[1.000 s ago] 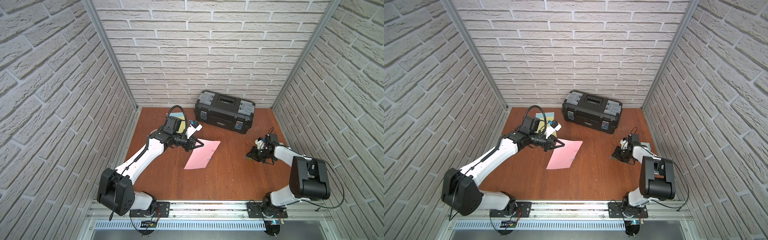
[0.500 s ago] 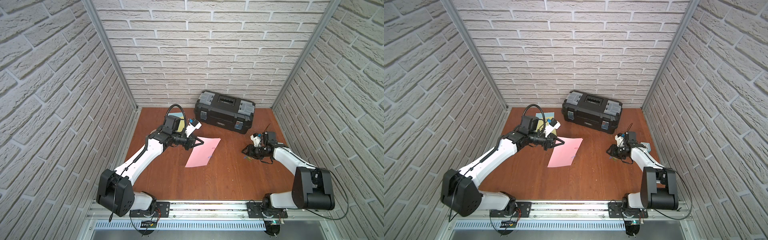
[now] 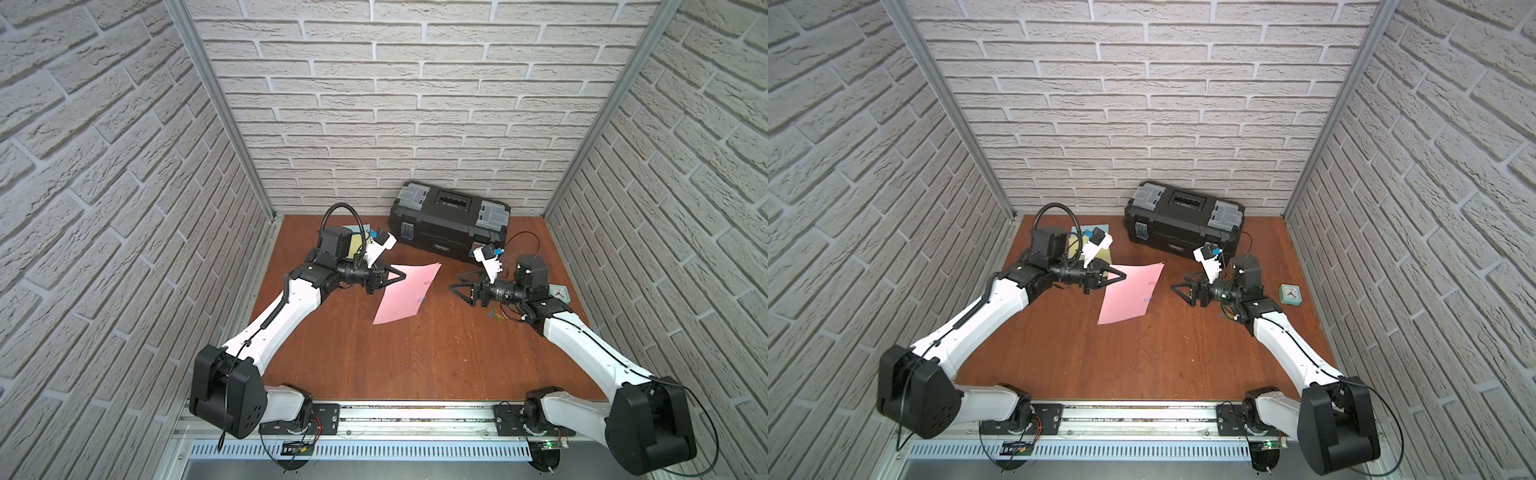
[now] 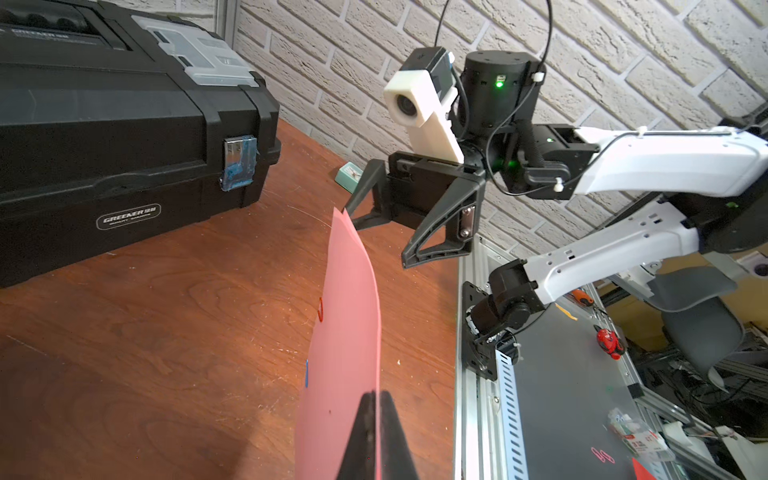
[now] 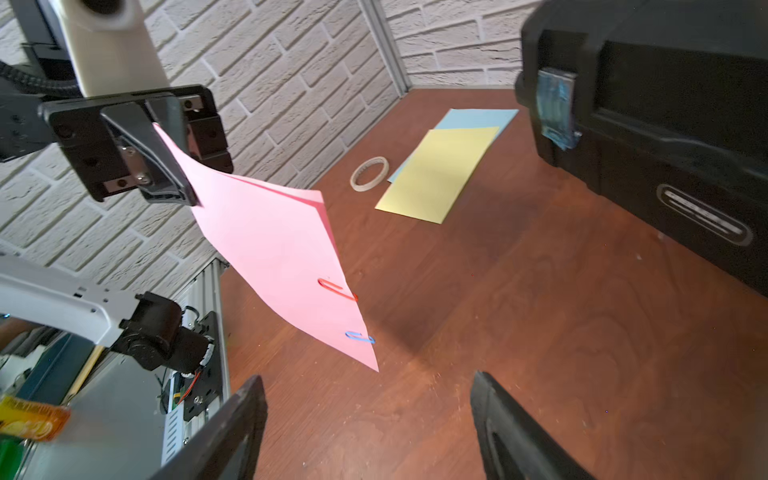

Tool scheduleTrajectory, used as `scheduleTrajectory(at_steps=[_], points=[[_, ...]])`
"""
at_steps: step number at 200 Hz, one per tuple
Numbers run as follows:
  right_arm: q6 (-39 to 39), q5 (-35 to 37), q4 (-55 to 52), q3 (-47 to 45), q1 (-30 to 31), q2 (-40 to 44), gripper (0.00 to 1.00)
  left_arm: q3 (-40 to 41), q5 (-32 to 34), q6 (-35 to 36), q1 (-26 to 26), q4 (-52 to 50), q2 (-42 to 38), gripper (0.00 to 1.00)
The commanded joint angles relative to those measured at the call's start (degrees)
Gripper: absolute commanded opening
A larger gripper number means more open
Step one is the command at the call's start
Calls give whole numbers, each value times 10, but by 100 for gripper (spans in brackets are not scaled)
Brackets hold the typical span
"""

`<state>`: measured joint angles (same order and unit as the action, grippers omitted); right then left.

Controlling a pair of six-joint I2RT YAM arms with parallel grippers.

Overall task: Unclip the paperclips from the documents
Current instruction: Adjust the document.

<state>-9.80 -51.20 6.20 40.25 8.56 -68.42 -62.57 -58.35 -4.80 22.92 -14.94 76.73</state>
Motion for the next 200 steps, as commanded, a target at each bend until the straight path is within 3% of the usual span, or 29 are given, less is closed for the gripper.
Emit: scheduleTrajectory(at_steps=[1,69,91,125,153,167,196,200], points=[[1,-59,98,25,22,-36,78,-12,-39,-3,-2,24,-7,0],[-27,-134,190,83,69,-123,75,-12,-57,-4,-2,12,-8,0],[-37,-152,191,91,73,-133,62,-10,-52,0,-2,10,-8,0],[-41,-159,184,89,72,-129,29,-6,-46,4,-6,11,-10,0],[-40,-157,176,89,73,-122,9,-4,-45,5,-12,12,-13,0],[-40,-156,173,93,73,-120,3,-4,-44,6,-12,11,-13,0],[-46,-152,161,105,72,-118,3,-4,-29,3,-13,0,-9,0],[-47,-152,160,107,73,-118,3,-3,-28,3,-12,-3,-9,4]])
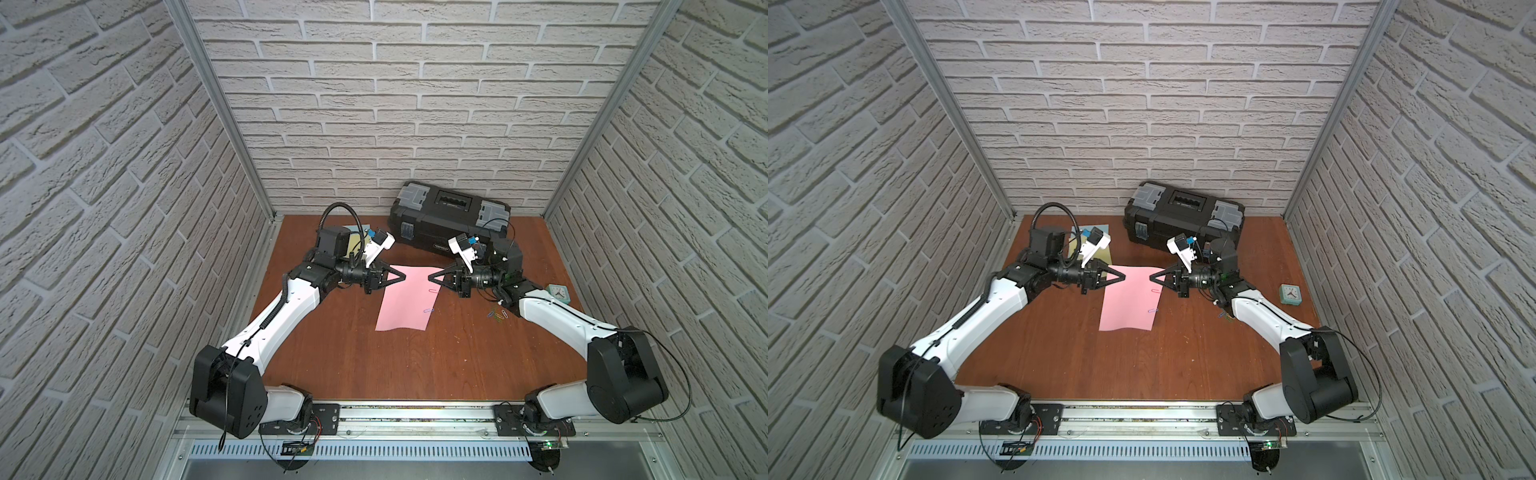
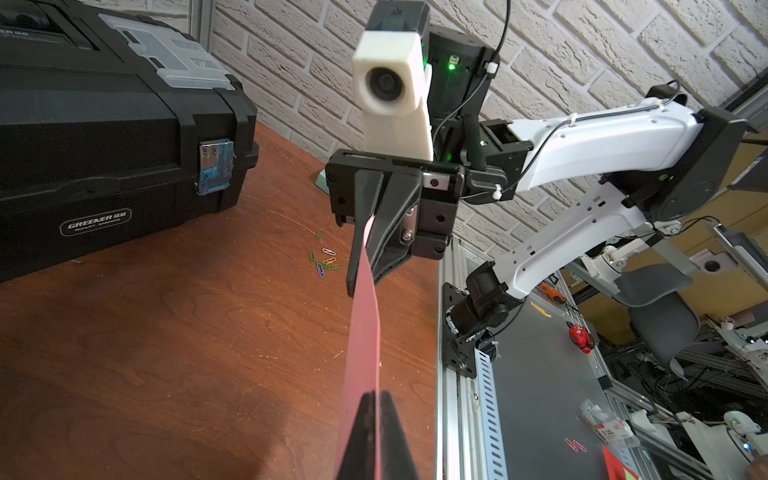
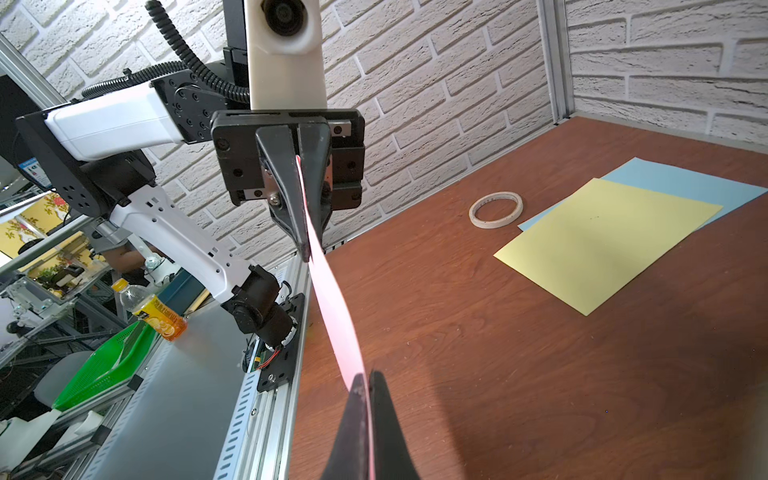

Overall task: Unclip the paperclips from the documents
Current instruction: Adjust the document.

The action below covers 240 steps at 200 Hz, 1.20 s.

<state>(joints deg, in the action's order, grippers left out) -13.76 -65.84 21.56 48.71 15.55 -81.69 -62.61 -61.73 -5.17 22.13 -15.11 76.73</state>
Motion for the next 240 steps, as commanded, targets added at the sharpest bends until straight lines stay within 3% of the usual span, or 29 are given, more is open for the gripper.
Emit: scheduleTrajectory(at_steps=[1,25,85,111,137,160,177,205,240], points=[[-7,-6,6,23,3,15,3,-3,6,6,-4,-1,-9,5],[-17,-7,4,34,2,17,3,5,8,-2,-4,0,-8,19],[-24,-15,-2,49,2,20,3,37,10,-44,-4,51,-18,25],[-24,-17,-5,51,2,19,3,38,5,-59,-4,67,-15,18],[-12,-24,-29,57,2,17,8,37,1,-70,-4,82,-13,0],[61,-24,-129,73,2,19,30,41,-7,-80,-5,103,-17,0],[118,-26,-205,86,1,17,40,48,-14,-93,-8,123,-21,0],[166,-41,-270,101,-6,7,43,55,-24,-102,-14,134,-23,0],[170,-42,-275,104,-7,-8,41,57,-27,-103,-18,133,-28,0]])
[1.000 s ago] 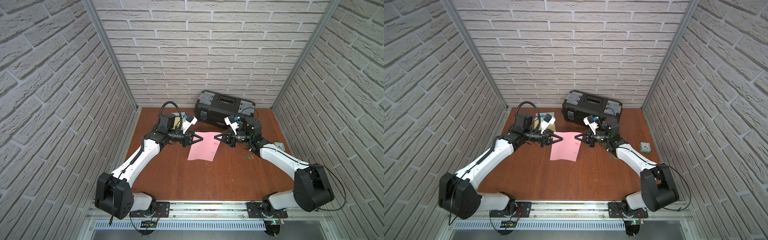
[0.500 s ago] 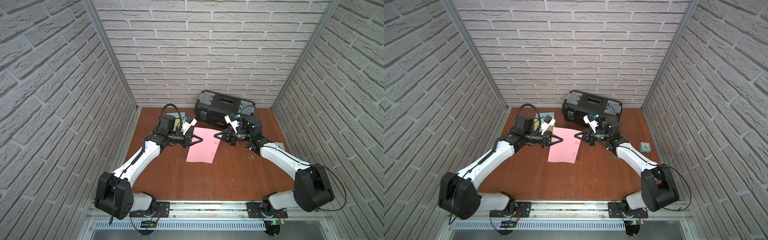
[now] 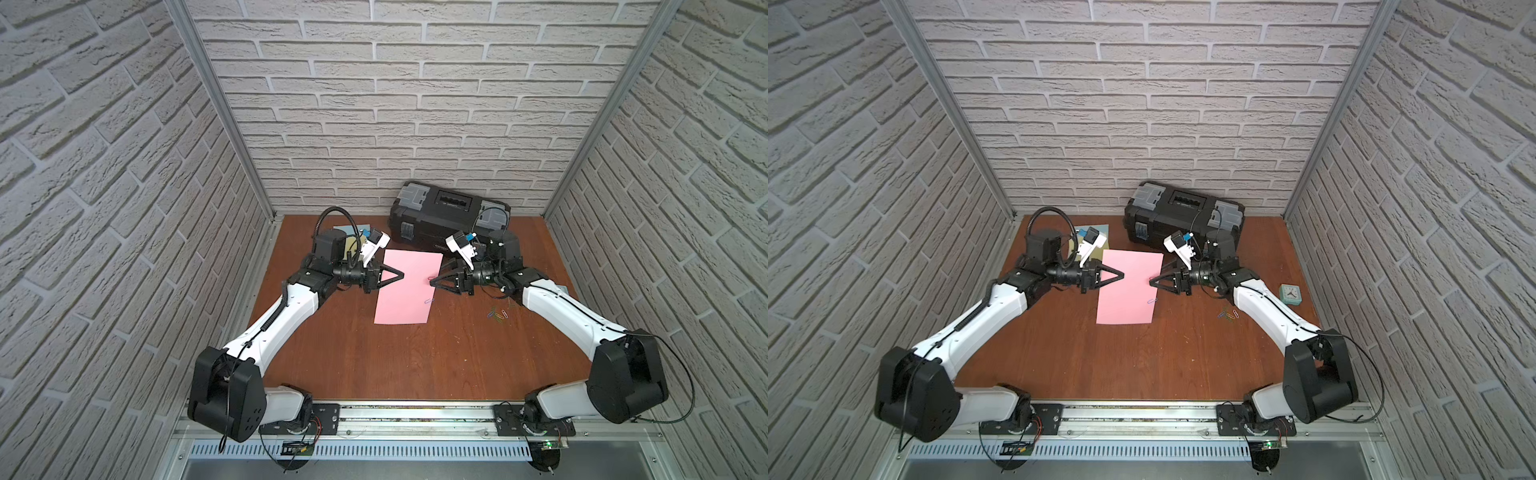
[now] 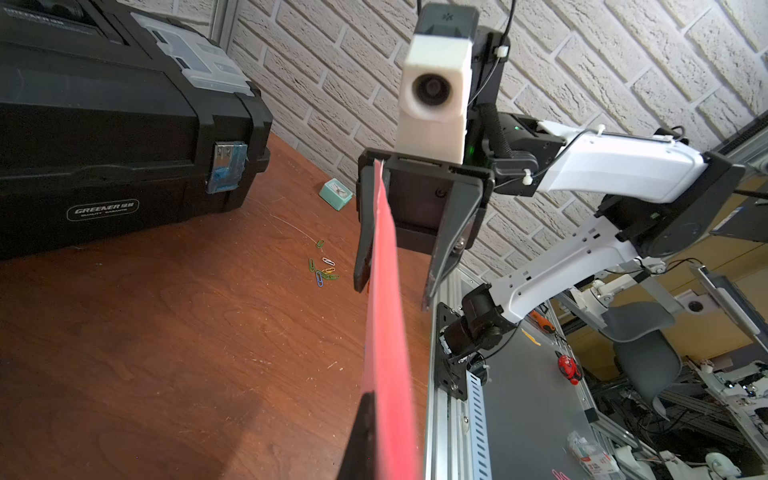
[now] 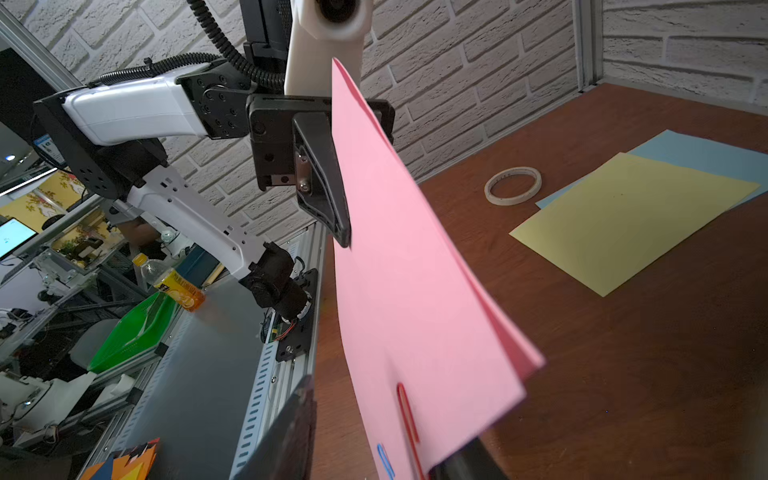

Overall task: Unclip the paperclips from the documents
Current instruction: Adjust the document, then remove the paper clip from the document.

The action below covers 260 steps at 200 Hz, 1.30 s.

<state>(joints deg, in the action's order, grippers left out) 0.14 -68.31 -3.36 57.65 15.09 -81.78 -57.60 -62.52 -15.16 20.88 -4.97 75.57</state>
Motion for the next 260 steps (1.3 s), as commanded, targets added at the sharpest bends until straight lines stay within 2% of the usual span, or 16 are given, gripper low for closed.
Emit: scheduleTrajectory(at_steps=[1,80,160,260], points=[[31,-17,-26,14,-3,-7,40,7,-20,-3,-6,32,-16,0],[-10,-18,22,5,-9,0,25,8,-16,20,-7,3,-16,0],[-16,-23,13,8,-9,-7,9,8,-6,34,-7,-13,-23,0],[-13,-11,-5,12,-15,-13,6,14,13,48,-17,-26,-38,0]])
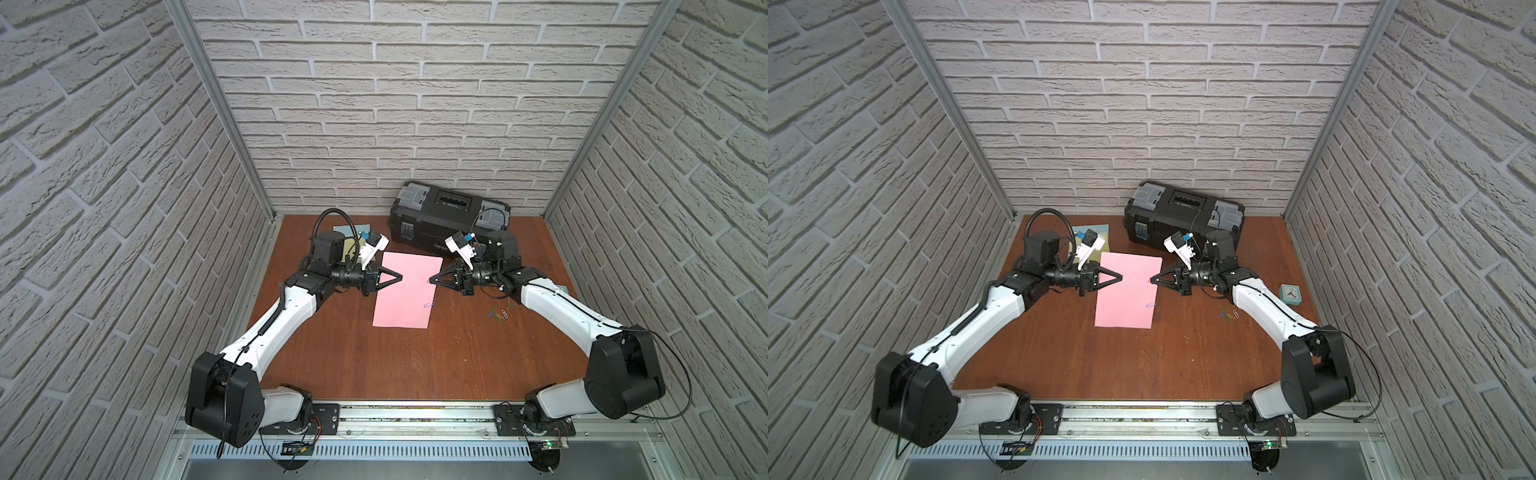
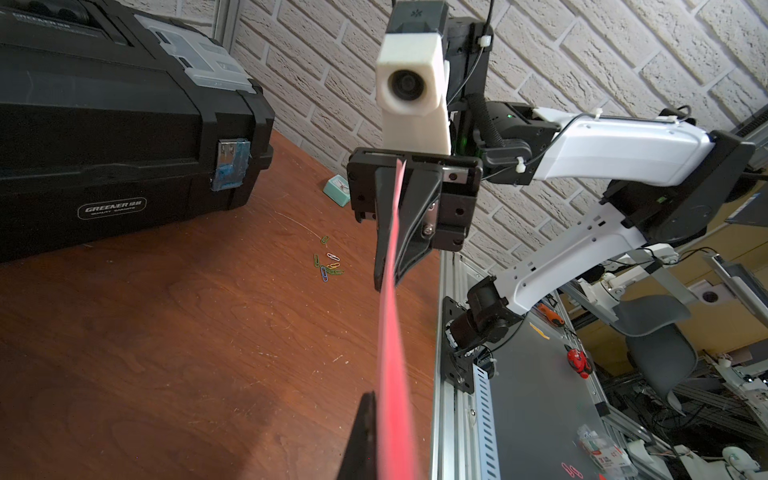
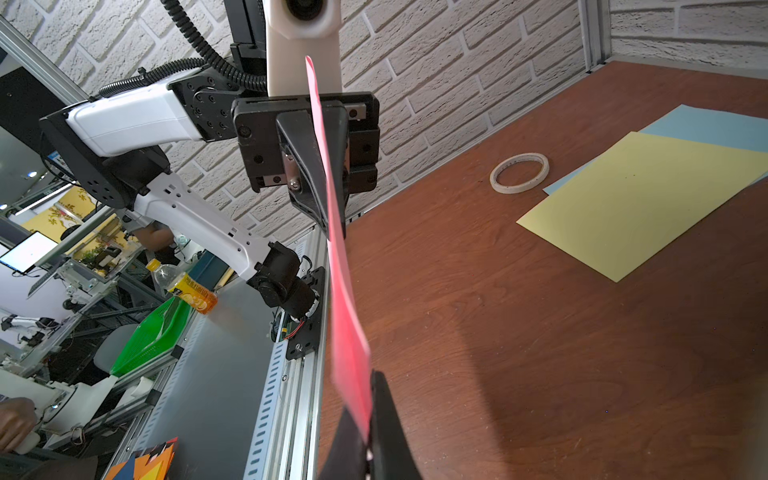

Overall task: Unclip the paperclips from the documents
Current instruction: Remove the paper clip from the document.

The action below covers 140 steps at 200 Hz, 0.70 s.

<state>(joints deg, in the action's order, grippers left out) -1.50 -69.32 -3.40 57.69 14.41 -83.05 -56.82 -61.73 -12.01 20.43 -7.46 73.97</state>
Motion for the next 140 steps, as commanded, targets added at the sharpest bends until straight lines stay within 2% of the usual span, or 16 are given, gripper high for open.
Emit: scheduleTrajectory(at_steps=[1,140], points=[[3,-1,-5,11,-8,-1,6,7,5,16,-12,-2,-22,0],[12,10,-27,12,-16,7,7,5,12,28,-17,-18,-28,0]])
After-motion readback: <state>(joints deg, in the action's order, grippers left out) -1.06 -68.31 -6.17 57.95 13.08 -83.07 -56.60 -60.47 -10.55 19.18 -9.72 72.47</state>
